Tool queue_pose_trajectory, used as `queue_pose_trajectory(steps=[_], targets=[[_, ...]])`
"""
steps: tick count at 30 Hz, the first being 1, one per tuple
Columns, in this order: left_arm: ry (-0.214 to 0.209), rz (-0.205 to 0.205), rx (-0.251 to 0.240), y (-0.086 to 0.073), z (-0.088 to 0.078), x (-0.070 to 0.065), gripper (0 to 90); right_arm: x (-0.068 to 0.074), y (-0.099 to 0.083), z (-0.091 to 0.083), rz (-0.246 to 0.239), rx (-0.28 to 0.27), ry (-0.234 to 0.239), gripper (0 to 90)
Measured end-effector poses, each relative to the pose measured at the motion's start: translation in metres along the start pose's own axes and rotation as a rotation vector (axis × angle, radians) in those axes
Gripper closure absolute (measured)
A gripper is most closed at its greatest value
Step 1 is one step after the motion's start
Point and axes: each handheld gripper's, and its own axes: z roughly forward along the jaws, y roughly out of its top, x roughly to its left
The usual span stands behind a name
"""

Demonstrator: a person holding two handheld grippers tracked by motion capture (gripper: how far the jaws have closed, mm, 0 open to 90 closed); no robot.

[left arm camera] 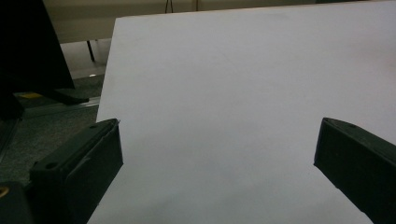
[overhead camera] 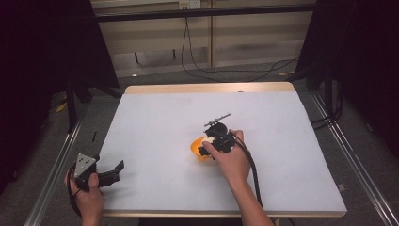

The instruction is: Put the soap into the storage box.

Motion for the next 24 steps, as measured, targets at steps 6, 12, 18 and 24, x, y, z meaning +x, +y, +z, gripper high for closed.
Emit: queue_pose_trajectory(steps=[6, 12, 18, 24], targets=[[0.000, -0.002, 0.001, 0.000, 0.000, 0.000, 0.9, 0.000, 0.000, 0.000, -0.001, -0.004, -0.001, 23.7], [0.000, 0.001, 0.001, 0.000, 0.000, 0.000, 1.0, -0.001, 0.001, -0.003, 0.008, -0.009, 0.010, 23.3], [-0.001, -0.001, 0.000, 0.000, 0.000, 0.000, 0.9, -0.004, 0.002, -0.013, 0.026, -0.045, 0.013, 20.7], [-0.001, -0.001, 0.000, 0.000, 0.000, 0.000, 0.9, -0.008, -0.001, -0.021, 0.017, -0.080, 0.001, 14.4]])
